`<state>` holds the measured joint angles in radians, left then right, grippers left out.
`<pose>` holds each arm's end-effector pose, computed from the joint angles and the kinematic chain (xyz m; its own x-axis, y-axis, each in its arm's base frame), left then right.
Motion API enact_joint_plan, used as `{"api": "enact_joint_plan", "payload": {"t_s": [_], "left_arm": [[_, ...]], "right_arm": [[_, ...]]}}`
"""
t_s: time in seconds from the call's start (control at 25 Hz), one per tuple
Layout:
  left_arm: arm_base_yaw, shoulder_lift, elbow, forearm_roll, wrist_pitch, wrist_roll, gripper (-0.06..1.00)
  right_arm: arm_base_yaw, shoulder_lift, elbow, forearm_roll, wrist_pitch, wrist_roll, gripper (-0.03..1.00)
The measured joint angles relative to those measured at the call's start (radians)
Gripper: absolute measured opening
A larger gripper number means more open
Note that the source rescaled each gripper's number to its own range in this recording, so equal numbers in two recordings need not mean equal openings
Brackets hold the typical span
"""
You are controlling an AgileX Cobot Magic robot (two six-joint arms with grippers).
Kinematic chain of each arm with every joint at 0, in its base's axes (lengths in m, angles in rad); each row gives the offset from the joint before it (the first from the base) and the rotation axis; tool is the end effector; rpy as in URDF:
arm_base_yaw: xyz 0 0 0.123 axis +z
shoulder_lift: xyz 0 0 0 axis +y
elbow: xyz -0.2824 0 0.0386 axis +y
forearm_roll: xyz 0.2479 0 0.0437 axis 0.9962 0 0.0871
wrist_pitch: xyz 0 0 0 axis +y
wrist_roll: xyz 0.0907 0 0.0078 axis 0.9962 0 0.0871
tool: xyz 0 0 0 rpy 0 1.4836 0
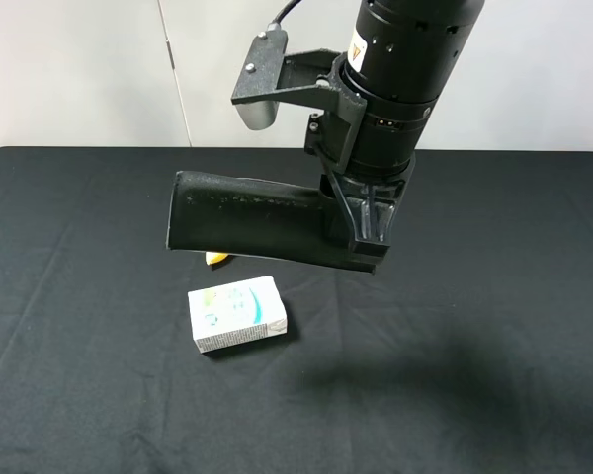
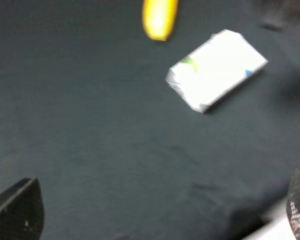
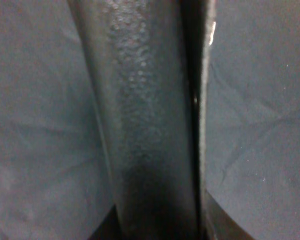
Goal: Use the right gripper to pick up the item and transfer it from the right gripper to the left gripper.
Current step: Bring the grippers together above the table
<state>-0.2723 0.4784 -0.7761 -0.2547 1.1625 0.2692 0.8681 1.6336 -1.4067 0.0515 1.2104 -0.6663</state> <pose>0.0473 -0.0351 0.3403 -0.5883 0.3314 -0.7376 0.5268 0.8491 -0.0387 0.2083 0.2527 0.3005 -0.0384 -0.9784 -0.2032 -0.9937 0.0587 -0.0950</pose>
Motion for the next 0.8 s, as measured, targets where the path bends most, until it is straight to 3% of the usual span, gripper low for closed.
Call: {"api": "enact_joint_plan", "payload": {"t_s": [0.28,0.32,0.56,0.8], "left_arm": [[-0.25,0.149,0.0,0.013,-0.077,0.05,0.96],[-0.25,0.149,0.0,0.013,-0.077,0.05,0.96],[-0.417,0.285,-0.031,0.019,-0.15,0.104,0.96],[-0.442,0.328,-0.107,0.055,-0.179,0.105,0.96]], "right_arm": [[0.0,0.0,0.0,0.009,0.0,-0.007,0.02],[0.0,0.0,0.0,0.009,0.0,-0.007,0.02],[0.0,0.0,0.0,0.009,0.0,-0.049,0.02],[0.0,-0.002,0.0,0.012,0.007,-0.17,0.02]]}}
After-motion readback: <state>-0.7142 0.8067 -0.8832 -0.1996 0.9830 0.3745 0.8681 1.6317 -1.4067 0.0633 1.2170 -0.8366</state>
